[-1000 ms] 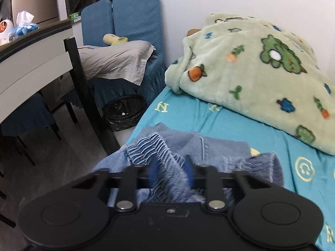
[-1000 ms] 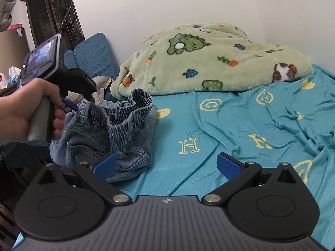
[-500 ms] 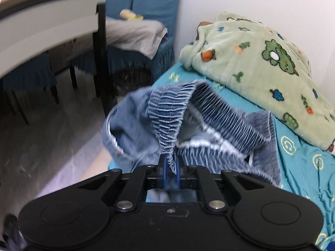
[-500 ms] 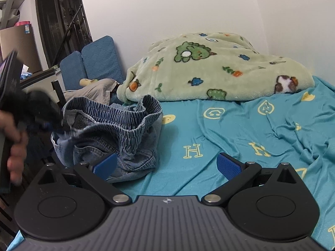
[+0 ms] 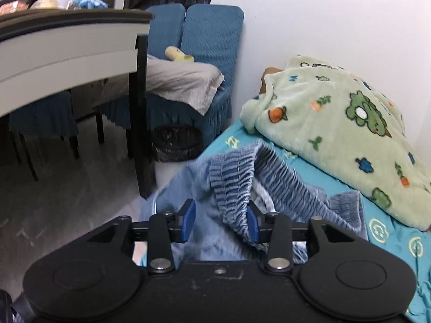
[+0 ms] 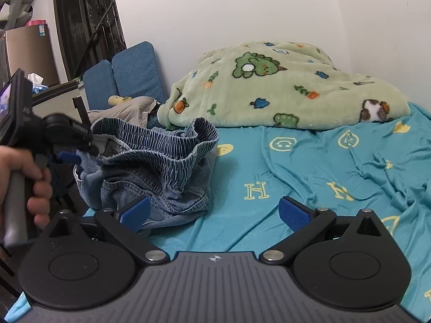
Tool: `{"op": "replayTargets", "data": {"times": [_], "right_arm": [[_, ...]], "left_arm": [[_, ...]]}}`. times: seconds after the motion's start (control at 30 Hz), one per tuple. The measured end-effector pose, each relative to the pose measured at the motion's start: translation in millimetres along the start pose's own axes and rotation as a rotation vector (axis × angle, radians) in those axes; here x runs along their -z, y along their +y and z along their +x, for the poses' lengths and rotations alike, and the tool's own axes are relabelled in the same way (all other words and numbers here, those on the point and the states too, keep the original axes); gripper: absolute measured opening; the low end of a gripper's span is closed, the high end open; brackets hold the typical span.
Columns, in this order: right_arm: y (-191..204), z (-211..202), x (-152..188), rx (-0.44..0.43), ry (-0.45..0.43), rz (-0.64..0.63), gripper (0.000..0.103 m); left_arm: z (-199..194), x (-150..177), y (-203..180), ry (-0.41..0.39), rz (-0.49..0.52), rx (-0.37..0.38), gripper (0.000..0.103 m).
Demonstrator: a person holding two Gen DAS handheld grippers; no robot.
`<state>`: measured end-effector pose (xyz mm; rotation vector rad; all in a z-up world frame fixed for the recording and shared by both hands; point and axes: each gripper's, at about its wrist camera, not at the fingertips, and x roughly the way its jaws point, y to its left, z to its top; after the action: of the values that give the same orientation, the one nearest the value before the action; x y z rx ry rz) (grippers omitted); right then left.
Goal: Fold clothes
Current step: 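Lift the waistband with the left gripper while the right gripper grasps the cuff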
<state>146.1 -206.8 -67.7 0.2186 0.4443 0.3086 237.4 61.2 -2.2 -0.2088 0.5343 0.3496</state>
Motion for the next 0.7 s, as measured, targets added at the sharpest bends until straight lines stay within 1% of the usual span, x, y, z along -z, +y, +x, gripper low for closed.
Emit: {"op": "replayTargets", "data": {"times": [0.1,0.17,0.27,0.43,0.47,0.57,0.6,0.7], "right_arm": [[-2,4,0,-0.011,0.007,0.026,0.103],[-3,6,1,-0.022,0.008,0.038,0.102],[-6,10,0,-0.048,0.015,0.054,0.099],[-9,9,3,-0.035,0.017,0.086,0.099],[-10,10,3,-0.035,0.02,0.1,0.099],[-11,12,5,-0.038,0.023,0.106,0.099],[-11,13,5,-0.041,0.026,0.1,0.099],[-14,13,5,-0.042,0.028,0.088,0.099]], "left_arm": [[12,-10,-9,-0.024,0.041,-0.013,0.045],[23,-17,-11,0.004,0.048,-0.031,0.048],[41,-26,-15,0.046,0.06,-0.057,0.048],[70,-42,-22,0.115,0.079,-0.102,0.046],[76,-45,-23,0.129,0.082,-0.11,0.044],[92,-54,-27,0.17,0.093,-0.136,0.029],[89,-53,-25,0.169,0.091,-0.133,0.018],[68,-48,-19,0.149,0.079,-0.131,0.011]]}}
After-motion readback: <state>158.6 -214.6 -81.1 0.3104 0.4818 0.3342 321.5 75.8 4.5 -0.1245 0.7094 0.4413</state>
